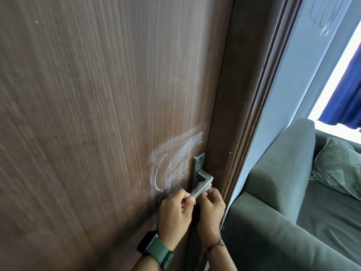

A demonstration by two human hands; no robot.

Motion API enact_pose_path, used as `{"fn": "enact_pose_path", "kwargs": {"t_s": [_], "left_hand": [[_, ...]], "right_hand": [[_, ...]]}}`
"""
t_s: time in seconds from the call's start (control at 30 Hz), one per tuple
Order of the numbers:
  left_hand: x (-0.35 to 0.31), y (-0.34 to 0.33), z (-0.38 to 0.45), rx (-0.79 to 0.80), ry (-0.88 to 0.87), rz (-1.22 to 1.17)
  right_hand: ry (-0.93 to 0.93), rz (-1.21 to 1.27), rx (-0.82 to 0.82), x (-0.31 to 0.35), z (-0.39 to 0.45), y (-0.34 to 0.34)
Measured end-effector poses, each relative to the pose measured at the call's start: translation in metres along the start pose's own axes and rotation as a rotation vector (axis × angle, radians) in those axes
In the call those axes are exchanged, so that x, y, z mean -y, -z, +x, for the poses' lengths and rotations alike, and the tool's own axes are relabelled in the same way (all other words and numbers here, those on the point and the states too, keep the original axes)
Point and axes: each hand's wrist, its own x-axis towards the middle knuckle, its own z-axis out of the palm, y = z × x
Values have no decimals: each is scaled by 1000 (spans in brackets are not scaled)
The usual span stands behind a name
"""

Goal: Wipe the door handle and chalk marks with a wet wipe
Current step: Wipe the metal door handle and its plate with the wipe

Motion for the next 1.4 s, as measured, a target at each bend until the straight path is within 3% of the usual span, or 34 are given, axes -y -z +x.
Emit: {"fn": "enact_pose_path", "kwargs": {"t_s": [0.1, 0.23, 0.5, 0.7, 0.93, 1.2, 1.4], "left_hand": [[1, -1, 0, -10, 8, 9], [0, 0, 0, -3, 3, 22], [2, -1, 0, 2, 1, 14], [1, -1, 0, -2, -30, 22], [2, -3, 0, -14, 11, -19], [5, -4, -1, -26, -12, -33], [4, -4, 0, -26, -1, -10]], "right_hand": [[-244, 336, 104, 8, 1, -1], [-352, 509, 123, 6, 8, -7], [-68, -81, -3, -10, 22, -10], [207, -209, -297, 12, 12, 0], [696, -424, -23, 76, 30, -3], [742, -624, 129, 64, 20, -15], [726, -459, 26, 88, 34, -29]]}}
